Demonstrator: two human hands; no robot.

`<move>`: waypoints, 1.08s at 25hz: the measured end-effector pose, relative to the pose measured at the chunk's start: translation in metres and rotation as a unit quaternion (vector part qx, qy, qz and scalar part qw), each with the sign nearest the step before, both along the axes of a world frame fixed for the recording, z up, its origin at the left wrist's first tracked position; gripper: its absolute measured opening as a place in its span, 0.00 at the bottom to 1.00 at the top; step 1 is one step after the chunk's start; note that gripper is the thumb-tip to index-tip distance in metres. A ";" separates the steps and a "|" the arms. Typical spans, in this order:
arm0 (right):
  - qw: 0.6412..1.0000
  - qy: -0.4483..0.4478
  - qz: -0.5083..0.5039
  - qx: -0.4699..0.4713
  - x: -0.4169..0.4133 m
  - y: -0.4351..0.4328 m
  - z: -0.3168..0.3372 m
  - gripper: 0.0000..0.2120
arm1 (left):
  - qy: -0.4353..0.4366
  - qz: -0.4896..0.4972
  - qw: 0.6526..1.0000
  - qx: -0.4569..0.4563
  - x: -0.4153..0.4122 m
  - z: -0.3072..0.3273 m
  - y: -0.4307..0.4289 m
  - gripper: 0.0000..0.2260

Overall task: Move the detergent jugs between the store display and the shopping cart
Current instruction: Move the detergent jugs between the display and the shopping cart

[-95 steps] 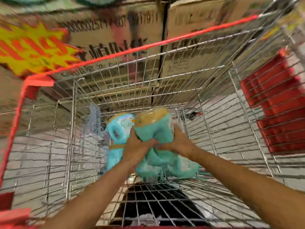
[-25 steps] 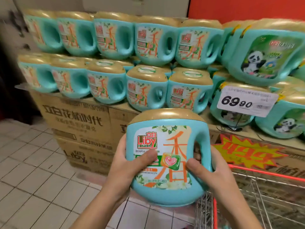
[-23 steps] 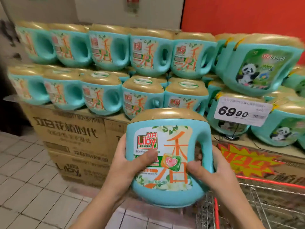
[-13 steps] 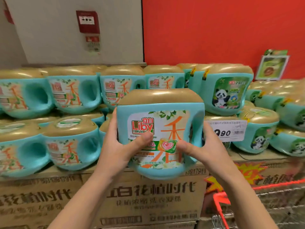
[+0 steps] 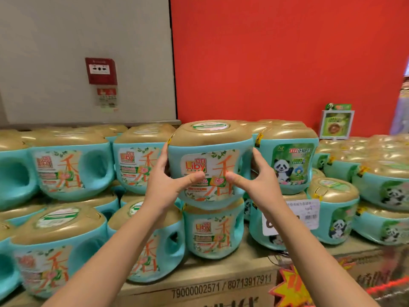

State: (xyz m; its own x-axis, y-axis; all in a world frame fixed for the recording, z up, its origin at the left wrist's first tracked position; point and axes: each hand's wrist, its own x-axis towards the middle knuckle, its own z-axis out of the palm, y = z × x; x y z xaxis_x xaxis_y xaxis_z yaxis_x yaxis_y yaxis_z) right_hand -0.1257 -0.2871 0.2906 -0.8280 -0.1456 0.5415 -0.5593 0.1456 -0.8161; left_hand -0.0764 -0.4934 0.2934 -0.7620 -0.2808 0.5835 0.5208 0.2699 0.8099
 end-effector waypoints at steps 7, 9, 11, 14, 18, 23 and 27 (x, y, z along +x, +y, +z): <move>0.999 -0.013 -0.008 -0.033 -0.031 -0.003 -0.025 0.48 | -0.067 0.002 0.998 -0.003 -0.032 -0.014 0.007 0.54; 0.999 -0.012 -0.025 -0.021 -0.038 -0.006 -0.027 0.45 | -0.085 0.011 0.996 -0.020 -0.036 -0.013 0.007 0.55; 0.998 -0.001 -0.059 -0.007 -0.043 -0.009 -0.025 0.37 | -0.122 0.033 0.989 -0.074 -0.039 -0.011 0.006 0.59; 0.996 0.018 -0.085 -0.007 -0.047 -0.013 -0.027 0.30 | -0.168 0.083 0.973 -0.134 -0.044 -0.008 0.005 0.63; 0.995 0.052 -0.080 -0.003 -0.051 -0.018 -0.034 0.25 | -0.161 0.105 0.979 -0.071 -0.047 -0.018 0.008 0.59; 0.995 0.041 -0.095 0.007 -0.054 -0.023 -0.042 0.24 | -0.158 0.107 0.981 -0.031 -0.046 -0.026 0.012 0.55; 0.994 0.031 -0.102 0.028 -0.048 -0.025 -0.042 0.22 | -0.148 0.112 0.982 -0.032 -0.044 -0.027 0.013 0.55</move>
